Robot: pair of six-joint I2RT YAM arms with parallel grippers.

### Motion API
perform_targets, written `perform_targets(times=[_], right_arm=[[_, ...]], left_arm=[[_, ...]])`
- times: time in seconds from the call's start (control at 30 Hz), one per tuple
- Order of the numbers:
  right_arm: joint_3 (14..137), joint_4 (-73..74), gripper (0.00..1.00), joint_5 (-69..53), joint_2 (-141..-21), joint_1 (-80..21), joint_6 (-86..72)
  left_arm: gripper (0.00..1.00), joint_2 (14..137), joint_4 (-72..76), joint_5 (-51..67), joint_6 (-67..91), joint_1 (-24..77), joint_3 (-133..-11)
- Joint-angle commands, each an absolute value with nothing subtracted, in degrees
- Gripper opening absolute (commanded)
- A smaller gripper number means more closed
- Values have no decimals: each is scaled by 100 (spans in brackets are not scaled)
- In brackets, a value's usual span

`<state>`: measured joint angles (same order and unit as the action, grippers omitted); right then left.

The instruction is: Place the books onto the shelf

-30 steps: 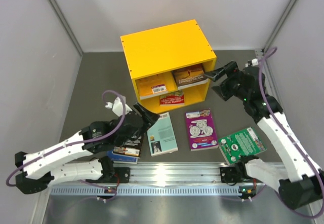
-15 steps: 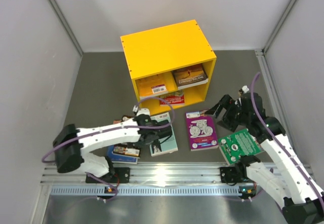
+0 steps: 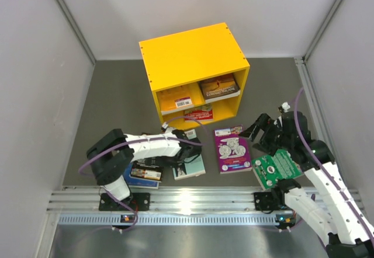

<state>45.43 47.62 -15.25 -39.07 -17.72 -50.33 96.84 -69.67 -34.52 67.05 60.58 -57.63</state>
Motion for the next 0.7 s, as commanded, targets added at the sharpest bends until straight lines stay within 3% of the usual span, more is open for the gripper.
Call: perform_targets(times=[0.0,0.1,0.17,0.23,0.3,0.33,0.37,0.67], right_arm=[[4650,4904,87,-1529,-3744,-1723,-4904],[4588,4957,87,-1538,-3726,-1714,-4904],[4588,4957,87,-1529,-3753,-1705,-4896],[4623,4948,87,-1503,-3805,-1714,-4878],[4658,4948,86,-1486,-3849,-1714,-4860],[4658,4957,86,-1485,-3876,-1714,-4843],[4676,4957,86,-1477,-3885,-1714,-4843],[4272,4948,86,-1494,-3700,-1714,-4860]], left_arm=[[91,9159,-6391,-3323,6127,5714,-5274],[84,9026,-5969,-3174,5776,5520,-5098],[64,9044,-5731,-3112,5643,5502,-5098],[50,9035,-5512,-2849,5485,5502,-5080],[25,8956,-5257,-2594,5484,5502,-5010],[7,8869,-5160,-2462,5476,5511,-4975],[0,8807,-5098,-2365,5502,5519,-4992],[0,7867,-5151,-1188,5932,5933,-5747]])
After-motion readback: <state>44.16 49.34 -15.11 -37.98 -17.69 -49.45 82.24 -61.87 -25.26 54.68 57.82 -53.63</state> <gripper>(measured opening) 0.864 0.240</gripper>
